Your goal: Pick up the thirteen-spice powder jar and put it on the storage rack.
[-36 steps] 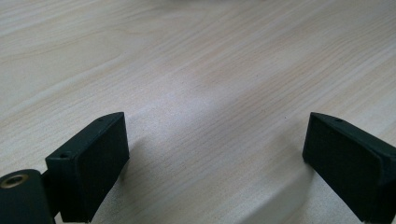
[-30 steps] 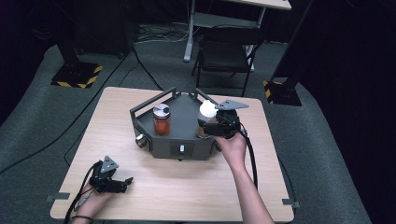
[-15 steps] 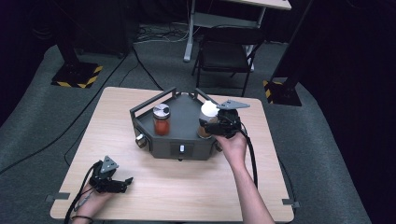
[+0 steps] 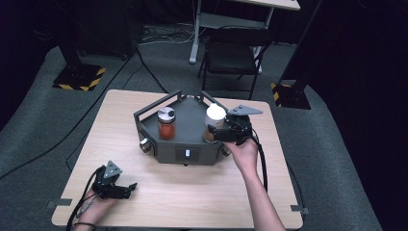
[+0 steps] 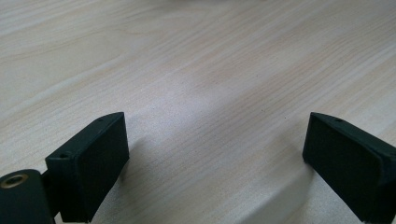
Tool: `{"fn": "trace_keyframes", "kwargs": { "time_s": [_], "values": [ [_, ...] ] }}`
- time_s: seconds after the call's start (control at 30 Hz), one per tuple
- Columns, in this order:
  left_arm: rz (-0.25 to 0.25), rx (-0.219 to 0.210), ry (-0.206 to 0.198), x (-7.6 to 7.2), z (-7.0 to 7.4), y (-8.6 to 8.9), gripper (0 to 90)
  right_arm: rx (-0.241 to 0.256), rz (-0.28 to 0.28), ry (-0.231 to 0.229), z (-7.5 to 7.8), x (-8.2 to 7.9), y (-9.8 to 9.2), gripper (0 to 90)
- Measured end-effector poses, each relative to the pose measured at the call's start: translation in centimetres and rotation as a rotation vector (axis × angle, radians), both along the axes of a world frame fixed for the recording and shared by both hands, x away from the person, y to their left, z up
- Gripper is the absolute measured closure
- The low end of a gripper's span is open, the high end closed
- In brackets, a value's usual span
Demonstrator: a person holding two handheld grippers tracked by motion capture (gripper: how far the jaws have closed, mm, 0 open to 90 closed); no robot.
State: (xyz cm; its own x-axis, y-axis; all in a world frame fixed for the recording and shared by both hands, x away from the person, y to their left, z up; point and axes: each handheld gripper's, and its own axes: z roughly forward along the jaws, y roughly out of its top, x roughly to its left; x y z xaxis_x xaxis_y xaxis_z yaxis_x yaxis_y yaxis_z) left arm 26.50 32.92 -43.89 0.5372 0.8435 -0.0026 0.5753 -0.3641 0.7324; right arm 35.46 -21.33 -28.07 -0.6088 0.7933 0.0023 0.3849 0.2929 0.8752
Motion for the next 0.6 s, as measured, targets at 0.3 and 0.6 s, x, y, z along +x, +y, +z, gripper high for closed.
{"fn": "trace_keyframes", "kwargs": {
  "time_s": [0.3,0.6],
  "values": [
    [0.001,0.002,0.000,0.0,0.0,0.0,6.5,0.021,-0.005,-0.012,-1.7,-1.2,-2.2,8.0],
    [0.002,0.000,-0.001,0.0,0.0,0.0,6.5,0.042,-0.031,-0.023,-4.5,-2.8,-4.7,7.6]
  ]
}}
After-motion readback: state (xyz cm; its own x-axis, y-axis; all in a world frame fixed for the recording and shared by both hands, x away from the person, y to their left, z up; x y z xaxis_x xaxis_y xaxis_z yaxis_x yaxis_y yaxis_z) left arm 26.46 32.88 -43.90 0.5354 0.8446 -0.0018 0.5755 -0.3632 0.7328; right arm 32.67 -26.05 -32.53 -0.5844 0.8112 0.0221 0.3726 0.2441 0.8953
